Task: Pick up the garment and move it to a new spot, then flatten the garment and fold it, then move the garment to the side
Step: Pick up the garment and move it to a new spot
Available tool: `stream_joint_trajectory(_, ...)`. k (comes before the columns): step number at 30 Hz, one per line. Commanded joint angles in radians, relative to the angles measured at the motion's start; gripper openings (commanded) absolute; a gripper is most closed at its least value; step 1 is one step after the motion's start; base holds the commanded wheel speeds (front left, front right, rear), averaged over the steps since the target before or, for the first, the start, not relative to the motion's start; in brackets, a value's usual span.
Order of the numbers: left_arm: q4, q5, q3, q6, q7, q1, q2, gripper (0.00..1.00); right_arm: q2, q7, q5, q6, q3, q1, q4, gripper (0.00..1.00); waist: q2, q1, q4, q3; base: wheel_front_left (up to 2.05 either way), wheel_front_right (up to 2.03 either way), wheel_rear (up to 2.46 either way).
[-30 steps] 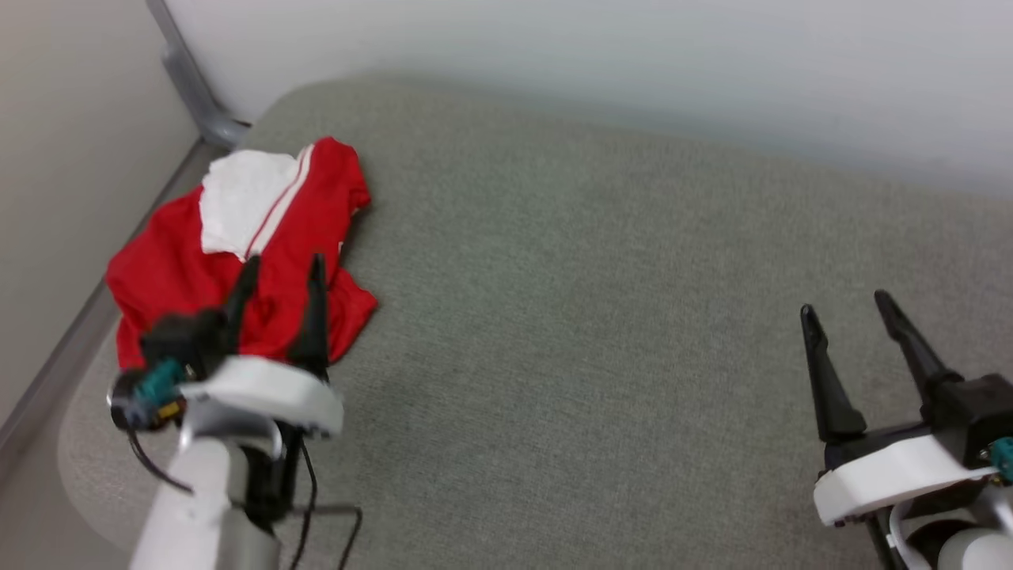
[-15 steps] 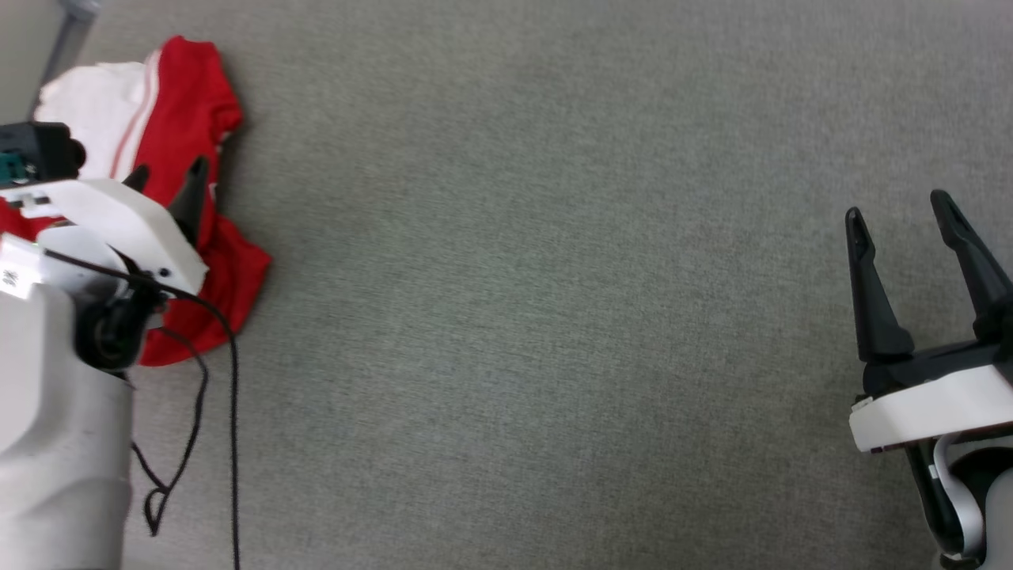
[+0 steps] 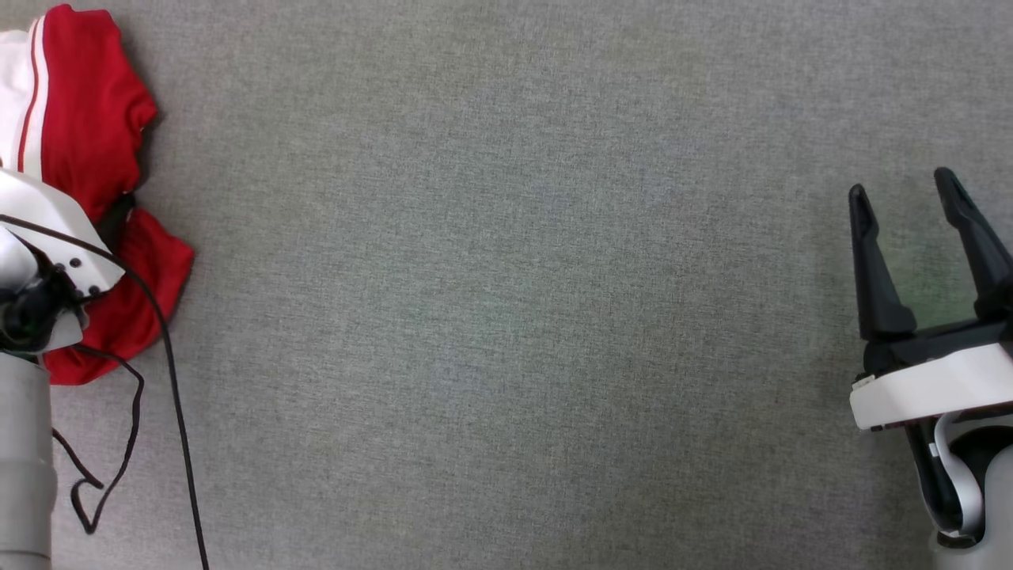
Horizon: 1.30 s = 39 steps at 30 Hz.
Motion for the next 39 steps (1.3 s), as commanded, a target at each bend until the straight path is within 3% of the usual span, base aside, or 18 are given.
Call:
stream_joint_trajectory(1, 0.023, 0.021, -0.021, 0.013, -0.026, 0.05, -0.025, 0.0, 0.005, -0.008, 0.003, -0.001, -0.006, -0.016, 0.007, 1.0, 0.0, -0.0001, 0.001, -0.014, 0.0, 0.0, 0.0)
stream_joint_trajectory(7, -0.03, 0.073, -0.005, 0.025, -0.289, 0.04, -0.01, 0.0, 0.021, -0.024, 0.004, -0.001, -0.019, 0.011, 0.035, 1.0, 0.0, -0.0001, 0.009, -0.106, 0.0, 0.0, 0.0)
stream_joint_trajectory(8, -0.046, 0.106, -0.012, 0.032, -0.432, 0.05, -0.024, 0.0, 0.034, -0.032, 0.009, -0.001, -0.025, 0.028, 0.052, 1.0, 0.0, -0.0001, 0.011, -0.172, 0.0, 0.0, 0.0)
stream_joint_trajectory(9, -0.052, 0.111, -0.012, 0.033, -0.476, 0.051, -0.026, 0.0, 0.038, -0.035, 0.009, -0.001, -0.028, 0.035, 0.056, 1.0, 0.0, -0.0001, 0.011, -0.194, 0.0, 0.0, 0.0)
stream_joint_trajectory(18, -0.134, 0.159, -0.052, 0.017, -0.755, 0.093, -0.082, 0.0, 0.059, -0.039, 0.018, -0.001, -0.073, 0.114, 0.082, 1.0, 0.0, -0.0001, -0.018, -0.374, 0.0, 0.0, 0.0)
stream_joint_trajectory(24, -0.256, 0.178, -0.107, 0.033, -0.808, 0.142, -0.158, 0.0, 0.061, -0.028, 0.049, -0.001, -0.084, 0.165, 0.089, 1.0, 0.0, -0.0001, -0.078, -0.451, 0.0, 0.0, 0.0)
stream_joint_trajectory(33, -0.405, 0.159, -0.238, 0.009, -0.767, 0.24, -0.302, 0.0, 0.061, -0.019, 0.069, -0.001, -0.083, 0.202, 0.077, 1.0, 0.0, -0.0001, -0.201, -0.471, 0.0, 0.0, 0.0)
stream_joint_trajectory(36, -0.425, 0.163, -0.326, -0.012, -0.748, 0.27, -0.351, 0.0, 0.061, -0.018, 0.076, -0.001, -0.086, 0.208, 0.074, 1.0, 0.0, -0.0001, -0.248, -0.455, 0.0, 0.0, 0.0)
stream_joint_trajectory(37, -0.425, 0.16, -0.426, -0.029, -0.73, 0.3, -0.375, 0.0, 0.061, -0.024, 0.083, -0.001, -0.086, 0.202, 0.074, 1.0, 0.0, -0.0001, -0.29, -0.429, 0.0, 0.0, 0.0)
stream_joint_trajectory(39, -0.412, 0.15, -0.5, -0.039, -0.711, 0.325, -0.387, 0.0, 0.061, -0.027, 0.088, -0.001, -0.088, 0.199, 0.076, 1.0, 0.0, -0.0001, -0.312, -0.41, 0.0, 0.0, 0.0)
